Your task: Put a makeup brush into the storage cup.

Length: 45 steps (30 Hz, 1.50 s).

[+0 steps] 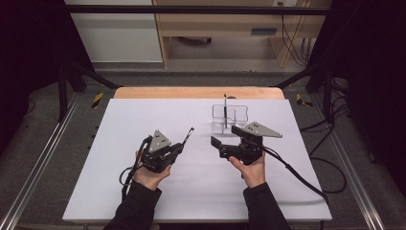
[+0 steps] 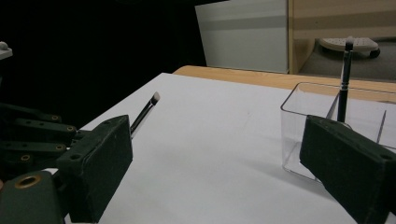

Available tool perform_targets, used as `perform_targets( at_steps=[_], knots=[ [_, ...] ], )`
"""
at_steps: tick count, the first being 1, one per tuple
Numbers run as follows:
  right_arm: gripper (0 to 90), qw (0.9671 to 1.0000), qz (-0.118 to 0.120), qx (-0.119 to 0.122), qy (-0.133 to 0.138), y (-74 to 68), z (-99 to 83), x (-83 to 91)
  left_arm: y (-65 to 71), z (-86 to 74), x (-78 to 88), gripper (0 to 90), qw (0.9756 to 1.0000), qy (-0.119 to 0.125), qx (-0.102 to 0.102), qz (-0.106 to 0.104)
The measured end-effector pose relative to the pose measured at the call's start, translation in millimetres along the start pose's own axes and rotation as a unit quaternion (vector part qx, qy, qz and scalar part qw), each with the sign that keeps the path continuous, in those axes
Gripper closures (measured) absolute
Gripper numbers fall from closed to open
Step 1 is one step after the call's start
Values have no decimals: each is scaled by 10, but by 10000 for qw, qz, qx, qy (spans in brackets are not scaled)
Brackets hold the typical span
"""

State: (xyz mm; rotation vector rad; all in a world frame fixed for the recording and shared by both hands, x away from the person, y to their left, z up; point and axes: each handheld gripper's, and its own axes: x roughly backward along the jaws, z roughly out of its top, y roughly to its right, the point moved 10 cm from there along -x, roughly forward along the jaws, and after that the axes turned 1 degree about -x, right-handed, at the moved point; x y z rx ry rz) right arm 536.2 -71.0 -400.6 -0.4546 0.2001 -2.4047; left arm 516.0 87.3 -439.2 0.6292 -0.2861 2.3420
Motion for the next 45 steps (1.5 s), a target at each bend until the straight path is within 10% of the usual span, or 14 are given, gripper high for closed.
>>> perform_targets(
  at_steps=[45],
  knots=[
    [242, 9989, 211, -412, -87, -149, -76, -209, 331, 98, -214, 835, 9982, 494, 288, -203]
  ],
)
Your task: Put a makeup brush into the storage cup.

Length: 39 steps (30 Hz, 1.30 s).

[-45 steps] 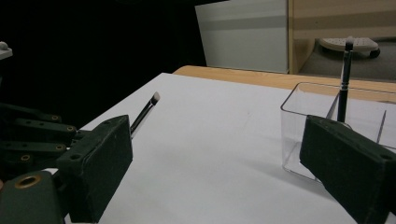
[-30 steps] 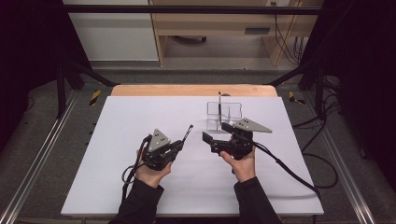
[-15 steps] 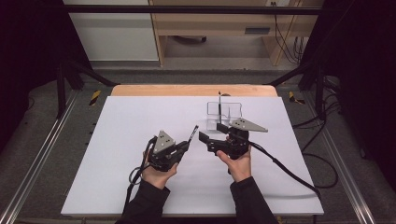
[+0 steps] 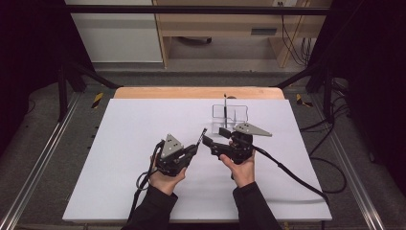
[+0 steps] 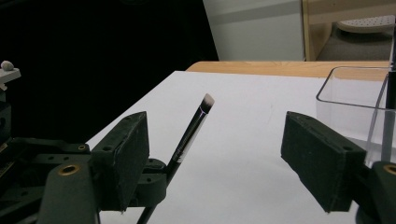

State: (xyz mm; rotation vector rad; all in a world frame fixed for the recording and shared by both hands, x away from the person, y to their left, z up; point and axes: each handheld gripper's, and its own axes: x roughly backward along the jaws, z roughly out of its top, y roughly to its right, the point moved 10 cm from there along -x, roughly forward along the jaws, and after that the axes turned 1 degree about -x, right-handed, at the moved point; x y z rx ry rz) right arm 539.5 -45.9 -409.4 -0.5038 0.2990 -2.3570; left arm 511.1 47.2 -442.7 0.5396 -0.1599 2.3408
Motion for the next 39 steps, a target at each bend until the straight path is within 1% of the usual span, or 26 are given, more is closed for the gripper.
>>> perform_targets(
  at_steps=[8, 11, 16, 21, 33, 39],
  knots=[
    [274, 10000, 1, -71, -28, -5, -27, -24, 23, 28, 0, 835, 10000, 73, 23, 21],
    [289, 9999, 18, -138, -29, -14, -35, -34, 39, 41, 0, 835, 9999, 100, 23, 16],
    [326, 9999, 22, -167, -20, -17, -38, -38, 50, 53, -5, 835, 9999, 143, 81, 29],
    [352, 9998, 38, -220, -5, -24, -39, -45, 64, 59, -10, 835, 9998, 157, 84, 44],
    [399, 9994, 54, -340, 16, -31, -52, -73, 84, 74, -21, 835, 9996, 198, 181, 67],
    [422, 9992, 76, -387, 24, -41, -58, -81, 111, 94, -35, 834, 9996, 226, 184, 72]
  ],
)
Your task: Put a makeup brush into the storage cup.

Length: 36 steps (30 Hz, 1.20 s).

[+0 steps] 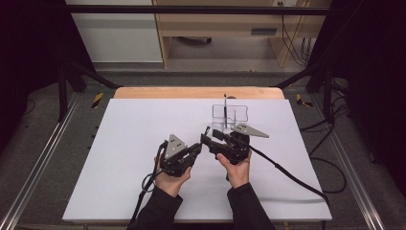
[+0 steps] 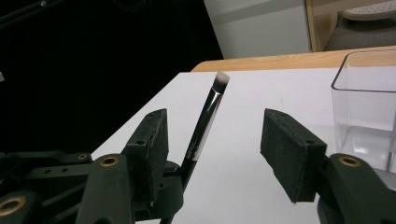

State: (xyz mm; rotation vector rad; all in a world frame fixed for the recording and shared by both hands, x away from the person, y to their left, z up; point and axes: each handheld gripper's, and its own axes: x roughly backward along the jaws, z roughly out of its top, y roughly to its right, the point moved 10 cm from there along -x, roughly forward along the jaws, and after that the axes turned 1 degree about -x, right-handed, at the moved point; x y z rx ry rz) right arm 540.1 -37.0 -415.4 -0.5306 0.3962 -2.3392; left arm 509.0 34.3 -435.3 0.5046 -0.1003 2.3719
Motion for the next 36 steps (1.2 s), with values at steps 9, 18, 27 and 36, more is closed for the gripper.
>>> perform_targets(
  at_steps=[9, 18, 27, 36],
  knots=[
    [484, 9999, 76, -71, 1, -20, -9, -9, 34, 29, 0, 835, 10000, 44, -15, 0],
    [546, 9997, 195, -170, -3, -51, -20, -20, 54, 40, 4, 835, 10000, 94, -14, 6],
    [626, 9993, 256, -275, 23, -66, -8, -21, 62, 46, 1, 835, 9999, 119, 9, 25],
    [682, 9989, 324, -349, 19, -79, -8, -25, 65, 48, 5, 835, 9999, 129, -6, 32]
  ],
)
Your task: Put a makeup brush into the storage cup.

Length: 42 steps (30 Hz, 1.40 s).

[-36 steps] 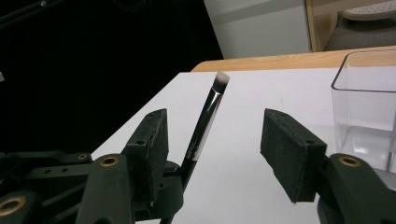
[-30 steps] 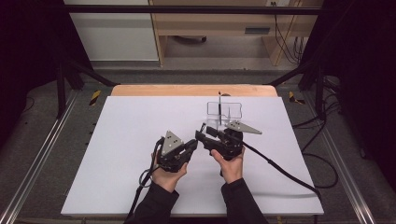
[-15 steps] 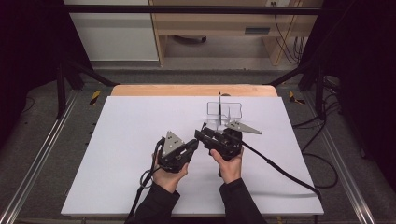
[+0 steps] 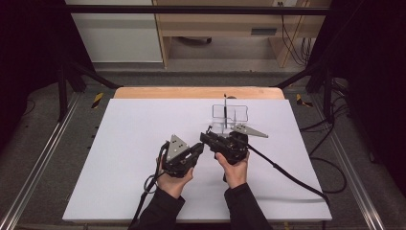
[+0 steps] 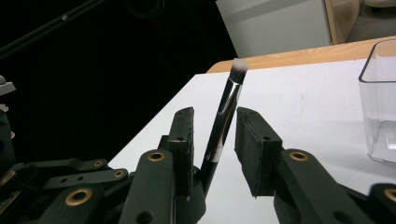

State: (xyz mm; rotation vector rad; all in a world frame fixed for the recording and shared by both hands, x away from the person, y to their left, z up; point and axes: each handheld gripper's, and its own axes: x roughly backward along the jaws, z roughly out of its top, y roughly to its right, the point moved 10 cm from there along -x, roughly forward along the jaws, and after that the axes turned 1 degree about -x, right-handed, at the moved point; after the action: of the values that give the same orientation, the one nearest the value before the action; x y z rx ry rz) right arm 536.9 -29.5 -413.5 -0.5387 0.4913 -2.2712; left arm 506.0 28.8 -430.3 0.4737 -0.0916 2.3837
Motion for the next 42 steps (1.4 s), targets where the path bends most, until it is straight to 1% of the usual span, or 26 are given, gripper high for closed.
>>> perform_targets(
  at_steps=[12, 18, 21, 25, 27, 30, 34, 38, 40, 42],
  knots=[
    [732, 10000, 31, -52, 11, -7, -1, -4, 6, 5, 4, 835, 10000, 28, 0, 1],
    [775, 9999, 49, -91, 10, -11, 5, -1, 5, 6, 3, 835, 10000, 33, 0, 2],
    [786, 9999, 100, -118, 15, -24, 6, 1, 6, 9, 4, 835, 10000, 39, 2, -5],
    [806, 9999, 101, -109, 11, -24, 6, 4, 5, 13, 9, 835, 10000, 53, 4, -2],
    [821, 9999, 138, -86, 26, -30, 9, 6, 5, 14, 8, 834, 10000, 57, 4, -5],
    [833, 9997, 193, -121, 28, -47, 12, 9, 5, 15, 6, 834, 10000, 53, 4, -12],
    [837, 9997, 198, -102, 18, -48, 8, 11, 4, 11, 3, 833, 10000, 33, -19, -31],
    [839, 9997, 210, -79, 23, -54, 10, 16, -2, 16, 7, 830, 9999, 19, -10, -98],
    [839, 9997, 216, -73, 37, -58, 13, 16, -6, 21, 11, 828, 9999, 14, -45, -102],
    [839, 9998, 193, -7, 77, -51, 22, 20, -11, 24, 14, 814, 9999, -1, -57, -108]
  ],
)
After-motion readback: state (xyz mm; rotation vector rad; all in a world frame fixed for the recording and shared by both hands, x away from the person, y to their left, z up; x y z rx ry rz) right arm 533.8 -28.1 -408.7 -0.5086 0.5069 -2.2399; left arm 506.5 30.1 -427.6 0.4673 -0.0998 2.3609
